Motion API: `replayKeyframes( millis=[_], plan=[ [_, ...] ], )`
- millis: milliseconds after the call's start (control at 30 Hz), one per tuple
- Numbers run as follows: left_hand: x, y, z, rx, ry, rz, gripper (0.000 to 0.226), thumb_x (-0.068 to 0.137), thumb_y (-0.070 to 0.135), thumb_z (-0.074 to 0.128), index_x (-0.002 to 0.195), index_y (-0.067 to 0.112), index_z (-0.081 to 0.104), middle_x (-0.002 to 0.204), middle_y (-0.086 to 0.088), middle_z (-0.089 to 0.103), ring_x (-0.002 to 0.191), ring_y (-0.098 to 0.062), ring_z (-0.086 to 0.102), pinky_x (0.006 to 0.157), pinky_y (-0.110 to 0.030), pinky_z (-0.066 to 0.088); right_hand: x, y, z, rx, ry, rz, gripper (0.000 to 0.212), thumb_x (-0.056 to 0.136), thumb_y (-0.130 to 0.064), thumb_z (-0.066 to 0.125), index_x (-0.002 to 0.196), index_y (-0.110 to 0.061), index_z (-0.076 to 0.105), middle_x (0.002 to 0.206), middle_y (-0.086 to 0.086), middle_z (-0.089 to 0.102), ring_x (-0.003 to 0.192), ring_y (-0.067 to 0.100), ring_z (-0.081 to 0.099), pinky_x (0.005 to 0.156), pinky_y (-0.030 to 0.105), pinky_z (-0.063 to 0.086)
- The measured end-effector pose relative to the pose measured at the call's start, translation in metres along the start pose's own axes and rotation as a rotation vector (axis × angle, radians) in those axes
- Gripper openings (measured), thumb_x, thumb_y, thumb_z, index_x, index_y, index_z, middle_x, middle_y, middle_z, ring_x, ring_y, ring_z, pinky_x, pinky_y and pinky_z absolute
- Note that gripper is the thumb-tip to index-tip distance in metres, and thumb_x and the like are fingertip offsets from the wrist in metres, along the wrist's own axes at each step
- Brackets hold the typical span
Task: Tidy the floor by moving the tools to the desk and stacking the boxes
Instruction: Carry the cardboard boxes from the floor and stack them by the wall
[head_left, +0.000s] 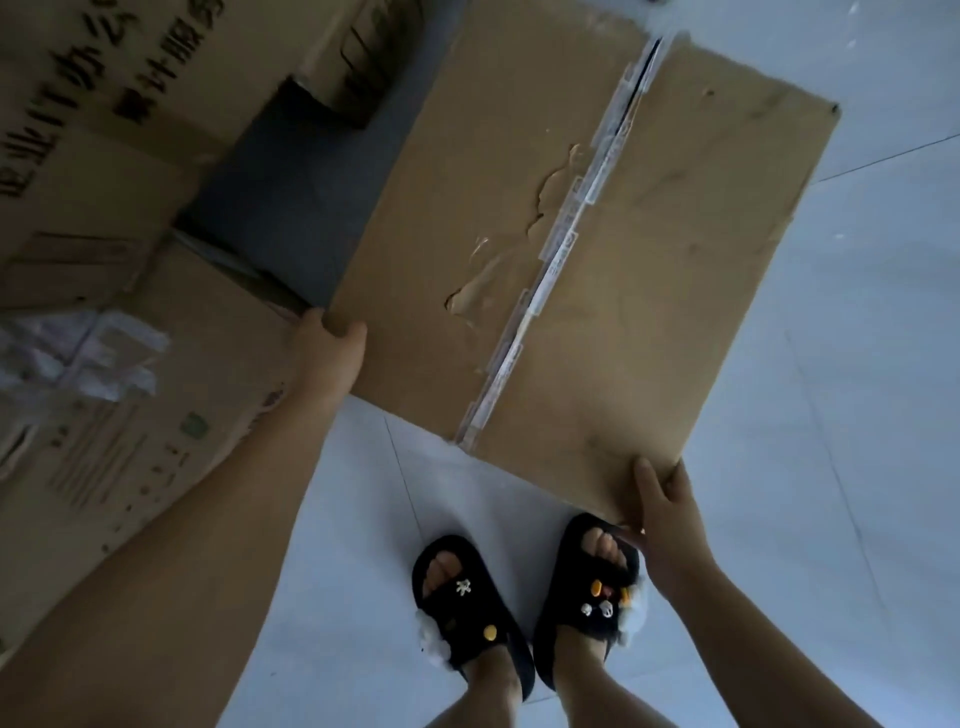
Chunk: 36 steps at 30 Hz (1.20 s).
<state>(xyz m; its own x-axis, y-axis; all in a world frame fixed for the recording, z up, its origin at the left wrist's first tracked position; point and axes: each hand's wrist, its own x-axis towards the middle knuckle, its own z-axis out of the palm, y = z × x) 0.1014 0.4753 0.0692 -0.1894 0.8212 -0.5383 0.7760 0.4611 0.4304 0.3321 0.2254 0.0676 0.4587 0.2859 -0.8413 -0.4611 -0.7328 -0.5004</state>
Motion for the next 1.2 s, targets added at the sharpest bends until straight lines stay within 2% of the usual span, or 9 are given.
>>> replayKeyframes(
  millis=[167, 333, 467, 600, 700, 867, 1033, 1133, 1200],
  plan=[
    [-0.05, 0.035, -0.044, -0.479, 0.0, -0.026, 0.038, 0.086, 0.032, 0.053, 0.12, 0.017, 0.06, 0.118, -0.003, 0.064, 0.101, -0.018, 0.061, 0.086, -0.037, 0.052, -0.05, -0.062, -0.033, 0.124, 0.124, -0.071, 0.027, 0.096, -0.031, 0.049, 0.123, -0.034, 0.051, 0.107, -0.018, 0.061, 0.098, 0.01, 0.057, 0.081, 0.041, 0.044],
    [-0.125, 0.094, -0.111, -0.757, 0.05, -0.05, 0.033, 0.075, 0.043, 0.063, 0.099, 0.022, 0.07, 0.106, -0.008, 0.071, 0.1, -0.031, 0.066, 0.089, -0.053, 0.052, -0.134, -0.153, -0.059, 0.291, 0.225, -0.159, 0.031, 0.095, -0.03, 0.05, 0.125, -0.031, 0.058, 0.106, -0.011, 0.067, 0.09, 0.012, 0.063, 0.073, 0.031, 0.05],
    [-0.195, 0.14, -0.167, -0.738, 0.051, -0.04, 0.022, 0.073, 0.048, 0.059, 0.079, 0.029, 0.067, 0.097, -0.008, 0.069, 0.098, -0.035, 0.064, 0.08, -0.046, 0.051, -0.202, -0.206, -0.085, 0.226, 0.263, -0.188, 0.033, 0.093, -0.036, 0.051, 0.124, -0.031, 0.059, 0.116, -0.005, 0.065, 0.102, 0.017, 0.062, 0.095, 0.041, 0.049],
    [-0.258, 0.169, -0.221, -0.674, -0.001, -0.046, 0.025, 0.091, 0.034, 0.055, 0.113, 0.023, 0.052, 0.11, -0.005, 0.062, 0.09, -0.017, 0.06, 0.075, -0.02, 0.05, -0.28, -0.224, -0.12, 0.203, 0.276, -0.167, 0.036, 0.092, -0.038, 0.051, 0.126, -0.031, 0.058, 0.114, -0.007, 0.065, 0.102, 0.017, 0.062, 0.097, 0.047, 0.048],
    [-0.307, 0.184, -0.255, -0.671, -0.1, -0.061, 0.058, 0.077, 0.046, 0.064, 0.128, 0.026, 0.045, 0.122, -0.01, 0.058, 0.104, -0.028, 0.06, 0.087, -0.043, 0.051, -0.346, -0.232, -0.149, 0.203, 0.317, -0.182, 0.032, 0.092, -0.036, 0.051, 0.123, -0.032, 0.059, 0.106, -0.012, 0.065, 0.098, 0.016, 0.062, 0.094, 0.047, 0.05],
    [-0.393, 0.207, -0.299, -0.63, -0.189, 0.099, 0.014, 0.088, 0.034, 0.061, 0.101, 0.031, 0.057, 0.109, -0.002, 0.065, 0.092, -0.018, 0.063, 0.08, -0.038, 0.053, -0.454, -0.215, -0.196, 0.282, 0.427, -0.219, 0.025, 0.092, -0.037, 0.051, 0.115, -0.031, 0.061, 0.106, -0.013, 0.065, 0.101, 0.014, 0.061, 0.097, 0.046, 0.048],
    [-0.474, 0.236, -0.323, -0.596, -0.362, 0.217, 0.023, 0.094, 0.028, 0.055, 0.115, 0.026, 0.044, 0.097, 0.008, 0.057, 0.074, -0.004, 0.053, 0.059, -0.014, 0.046, -0.552, -0.172, -0.227, 0.467, 0.599, -0.23, 0.022, 0.091, -0.04, 0.054, 0.108, -0.028, 0.062, 0.098, -0.007, 0.065, 0.084, 0.012, 0.062, 0.074, 0.037, 0.051],
    [-0.522, 0.245, -0.326, -0.566, -0.502, 0.28, 0.022, 0.095, 0.023, 0.054, 0.115, 0.021, 0.044, 0.093, 0.005, 0.056, 0.074, -0.008, 0.054, 0.05, -0.018, 0.051, -0.601, -0.139, -0.246, 0.597, 0.706, -0.23, 0.017, 0.092, -0.035, 0.054, 0.104, -0.026, 0.062, 0.088, -0.008, 0.064, 0.076, 0.01, 0.06, 0.06, 0.029, 0.045],
    [-0.553, 0.246, -0.323, -0.523, -0.606, 0.322, 0.021, 0.095, 0.022, 0.053, 0.114, 0.021, 0.043, 0.089, 0.005, 0.054, 0.074, -0.011, 0.054, 0.055, -0.026, 0.052, -0.631, -0.111, -0.26, 0.668, 0.791, -0.227, 0.018, 0.091, -0.034, 0.055, 0.106, -0.026, 0.062, 0.088, -0.008, 0.064, 0.077, 0.011, 0.061, 0.063, 0.03, 0.046]
  ],
)
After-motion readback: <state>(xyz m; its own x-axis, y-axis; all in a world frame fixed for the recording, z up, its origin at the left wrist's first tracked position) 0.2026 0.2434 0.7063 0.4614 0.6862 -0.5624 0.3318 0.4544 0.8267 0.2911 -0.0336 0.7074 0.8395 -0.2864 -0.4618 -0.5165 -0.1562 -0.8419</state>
